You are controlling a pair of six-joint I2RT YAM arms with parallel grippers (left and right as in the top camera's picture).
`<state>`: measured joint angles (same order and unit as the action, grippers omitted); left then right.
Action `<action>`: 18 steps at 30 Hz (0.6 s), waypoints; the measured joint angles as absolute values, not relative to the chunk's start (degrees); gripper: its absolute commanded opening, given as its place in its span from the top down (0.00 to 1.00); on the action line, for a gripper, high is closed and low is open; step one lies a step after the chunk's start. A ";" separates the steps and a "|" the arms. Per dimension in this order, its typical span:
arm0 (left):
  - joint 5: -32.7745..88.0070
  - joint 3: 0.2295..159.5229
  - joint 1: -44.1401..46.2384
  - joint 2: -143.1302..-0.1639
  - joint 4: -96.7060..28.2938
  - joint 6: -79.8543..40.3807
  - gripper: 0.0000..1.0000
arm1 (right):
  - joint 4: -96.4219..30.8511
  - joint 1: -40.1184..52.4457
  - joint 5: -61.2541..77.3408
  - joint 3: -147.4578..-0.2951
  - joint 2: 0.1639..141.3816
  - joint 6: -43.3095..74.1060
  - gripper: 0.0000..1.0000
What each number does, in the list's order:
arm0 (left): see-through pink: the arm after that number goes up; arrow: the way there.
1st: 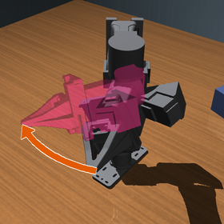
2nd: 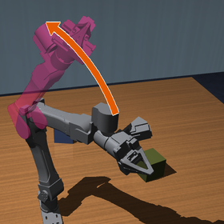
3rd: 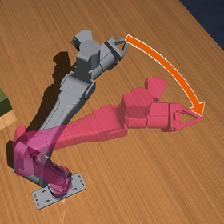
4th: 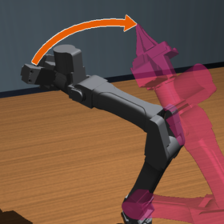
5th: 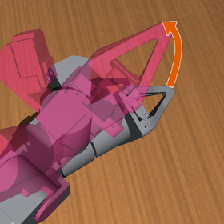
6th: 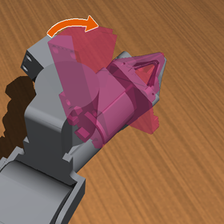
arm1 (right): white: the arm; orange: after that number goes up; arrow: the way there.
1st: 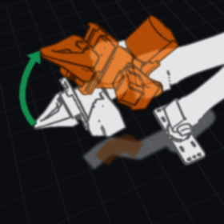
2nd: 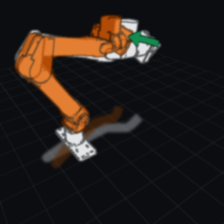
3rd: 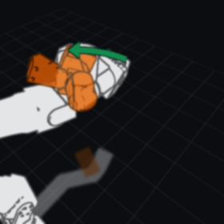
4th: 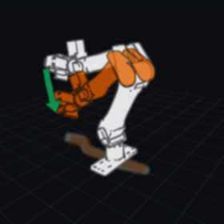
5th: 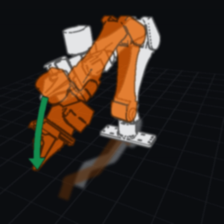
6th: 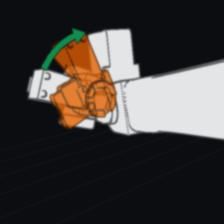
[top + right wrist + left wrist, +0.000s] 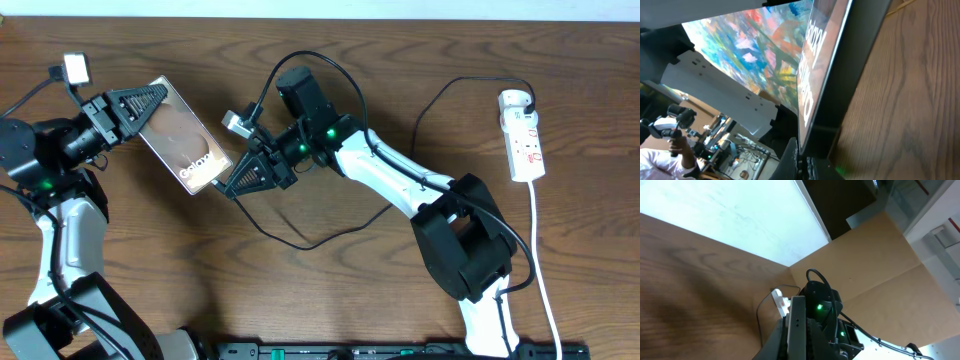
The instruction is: Plug charger to phone and switch on socket
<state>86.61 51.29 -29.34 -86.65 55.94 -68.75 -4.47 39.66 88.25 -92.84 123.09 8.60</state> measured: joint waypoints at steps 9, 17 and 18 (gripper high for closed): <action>86.46 51.29 -29.34 -86.65 55.94 -67.55 0.93 | -3.53 39.66 88.05 -92.82 123.09 10.31 0.99; 86.06 51.29 -29.23 -86.65 55.94 -67.22 0.93 | -3.51 39.66 87.46 -92.82 123.09 10.33 0.99; 85.89 51.29 -29.10 -86.65 55.94 -67.20 0.93 | -3.51 39.66 87.42 -92.82 123.09 10.33 0.99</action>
<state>85.89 51.29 -29.10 -86.65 55.94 -67.20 -3.51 39.66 87.42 -92.82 123.09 10.33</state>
